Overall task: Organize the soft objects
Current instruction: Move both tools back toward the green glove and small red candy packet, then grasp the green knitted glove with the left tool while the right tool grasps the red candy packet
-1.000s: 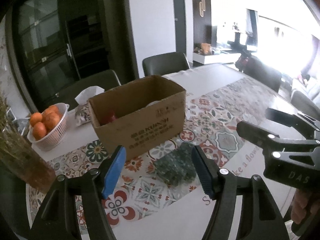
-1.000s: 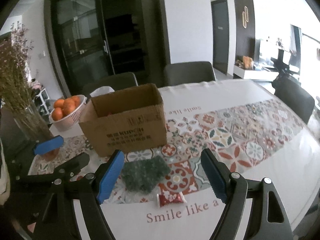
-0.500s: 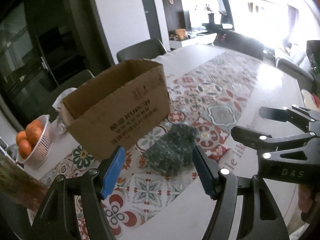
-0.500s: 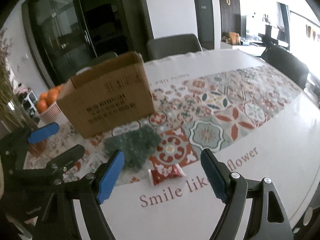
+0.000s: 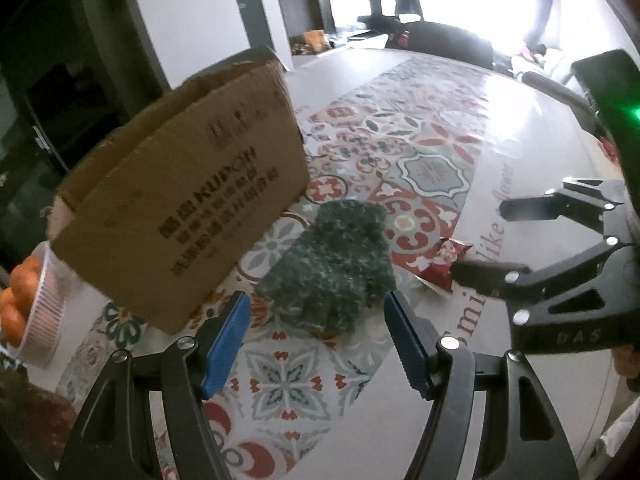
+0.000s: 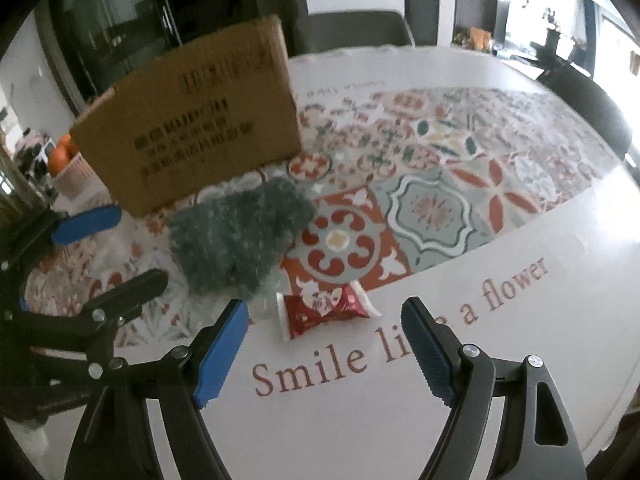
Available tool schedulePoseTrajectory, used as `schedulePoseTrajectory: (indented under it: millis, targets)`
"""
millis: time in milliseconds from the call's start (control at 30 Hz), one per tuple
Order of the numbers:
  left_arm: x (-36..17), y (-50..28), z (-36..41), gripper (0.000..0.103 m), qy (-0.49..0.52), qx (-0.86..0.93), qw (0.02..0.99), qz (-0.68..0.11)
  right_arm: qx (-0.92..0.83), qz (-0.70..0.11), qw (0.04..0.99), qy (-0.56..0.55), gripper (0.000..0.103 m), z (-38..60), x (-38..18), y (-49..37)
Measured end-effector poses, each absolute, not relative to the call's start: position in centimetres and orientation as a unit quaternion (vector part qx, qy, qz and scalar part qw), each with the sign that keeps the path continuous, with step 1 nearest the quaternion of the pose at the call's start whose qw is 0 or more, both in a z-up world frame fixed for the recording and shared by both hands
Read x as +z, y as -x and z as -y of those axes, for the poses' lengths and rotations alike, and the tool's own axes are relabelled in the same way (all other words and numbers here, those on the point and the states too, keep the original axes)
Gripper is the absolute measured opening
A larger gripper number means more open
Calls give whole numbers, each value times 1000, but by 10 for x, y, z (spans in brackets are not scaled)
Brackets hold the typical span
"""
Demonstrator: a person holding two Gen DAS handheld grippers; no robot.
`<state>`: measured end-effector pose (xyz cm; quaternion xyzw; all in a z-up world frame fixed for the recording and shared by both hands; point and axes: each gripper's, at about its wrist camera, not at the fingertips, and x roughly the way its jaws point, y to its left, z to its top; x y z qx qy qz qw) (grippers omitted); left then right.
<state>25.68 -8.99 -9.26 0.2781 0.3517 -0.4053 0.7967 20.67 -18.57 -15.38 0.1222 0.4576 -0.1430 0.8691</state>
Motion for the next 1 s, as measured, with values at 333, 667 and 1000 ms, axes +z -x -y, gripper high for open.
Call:
schedulePoseTrajectory:
  millis: [333, 667, 1000]
  targets:
    - [-115, -289, 111, 75, -259, -456, 758, -387, -131, -498, 848, -128, 80, 193, -180, -220]
    - [-136, -302, 137, 80, -269, -460, 744, -403, -126, -501, 844, -143, 80, 205, -193, -227]
    - [-149, -307, 148, 83, -273, -447, 751, -403, -124, -484, 859, -113, 80, 203, -194, -230]
